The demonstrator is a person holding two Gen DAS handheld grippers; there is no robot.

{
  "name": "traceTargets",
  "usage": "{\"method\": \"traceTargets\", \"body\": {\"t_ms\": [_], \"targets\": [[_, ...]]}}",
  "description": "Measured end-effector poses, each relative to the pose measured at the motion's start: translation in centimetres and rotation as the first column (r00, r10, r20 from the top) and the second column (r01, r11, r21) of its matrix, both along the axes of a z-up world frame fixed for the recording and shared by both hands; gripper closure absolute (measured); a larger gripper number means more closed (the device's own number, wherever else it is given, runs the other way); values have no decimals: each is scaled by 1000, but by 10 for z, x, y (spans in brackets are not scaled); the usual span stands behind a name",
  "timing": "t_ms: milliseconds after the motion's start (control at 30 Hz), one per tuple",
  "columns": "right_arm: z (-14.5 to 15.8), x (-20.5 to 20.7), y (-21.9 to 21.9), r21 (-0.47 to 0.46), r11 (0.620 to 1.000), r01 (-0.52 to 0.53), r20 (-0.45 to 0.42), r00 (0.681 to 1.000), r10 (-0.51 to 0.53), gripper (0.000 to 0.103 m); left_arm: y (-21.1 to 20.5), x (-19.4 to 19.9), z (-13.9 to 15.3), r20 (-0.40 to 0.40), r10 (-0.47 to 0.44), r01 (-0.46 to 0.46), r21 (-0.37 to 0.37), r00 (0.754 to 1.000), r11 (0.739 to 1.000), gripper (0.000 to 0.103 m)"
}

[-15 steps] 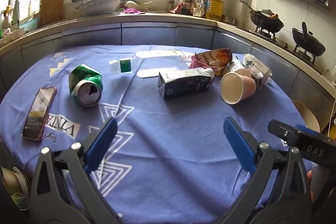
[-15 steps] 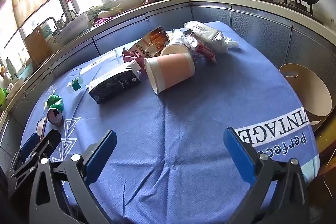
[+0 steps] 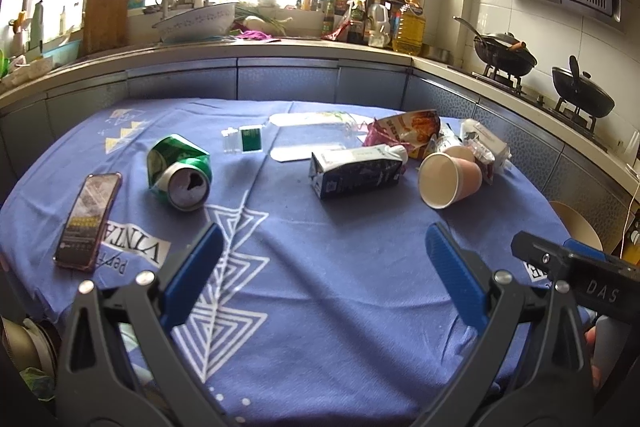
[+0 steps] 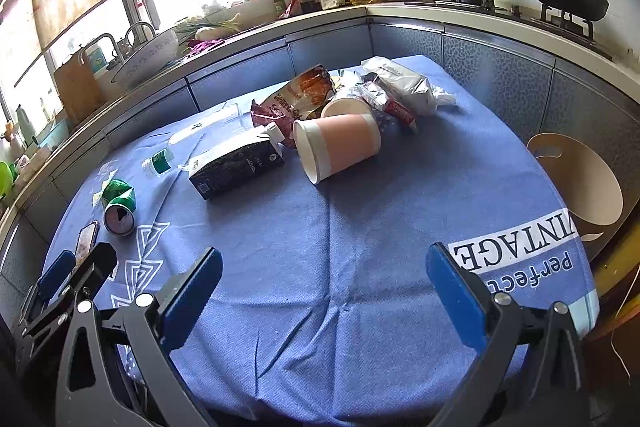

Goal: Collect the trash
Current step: 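Move both tools toward the table, left tool approaching the crushed green can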

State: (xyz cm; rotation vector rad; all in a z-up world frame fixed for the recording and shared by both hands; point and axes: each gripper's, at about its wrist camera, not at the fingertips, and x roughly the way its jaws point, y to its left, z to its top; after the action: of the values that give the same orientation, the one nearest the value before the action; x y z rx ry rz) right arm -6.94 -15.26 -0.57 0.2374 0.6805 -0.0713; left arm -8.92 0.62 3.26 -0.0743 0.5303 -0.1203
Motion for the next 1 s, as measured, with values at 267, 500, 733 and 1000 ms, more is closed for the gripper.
{"method": "traceTargets", "body": {"t_ms": [267, 500, 733, 1000], "targets": [[2, 2, 12, -15, 1000, -17, 10, 1000, 17, 3, 11, -5, 3, 8, 18, -18, -6, 1000, 1000, 6], [-3, 11, 15, 38, 999, -39, -30, 999, 40, 3, 21, 2, -1, -28, 37, -38, -16, 999, 999, 6], [-7, 25, 20, 25, 999, -44, -63, 997, 45, 3, 26, 16, -6, -52, 27, -28, -23, 998, 999, 6], [-10, 43, 29, -33, 999, -40, -109, 993, 36, 3, 33, 33, -10, -59, -1, -2, -50, 998, 999, 6]]}}
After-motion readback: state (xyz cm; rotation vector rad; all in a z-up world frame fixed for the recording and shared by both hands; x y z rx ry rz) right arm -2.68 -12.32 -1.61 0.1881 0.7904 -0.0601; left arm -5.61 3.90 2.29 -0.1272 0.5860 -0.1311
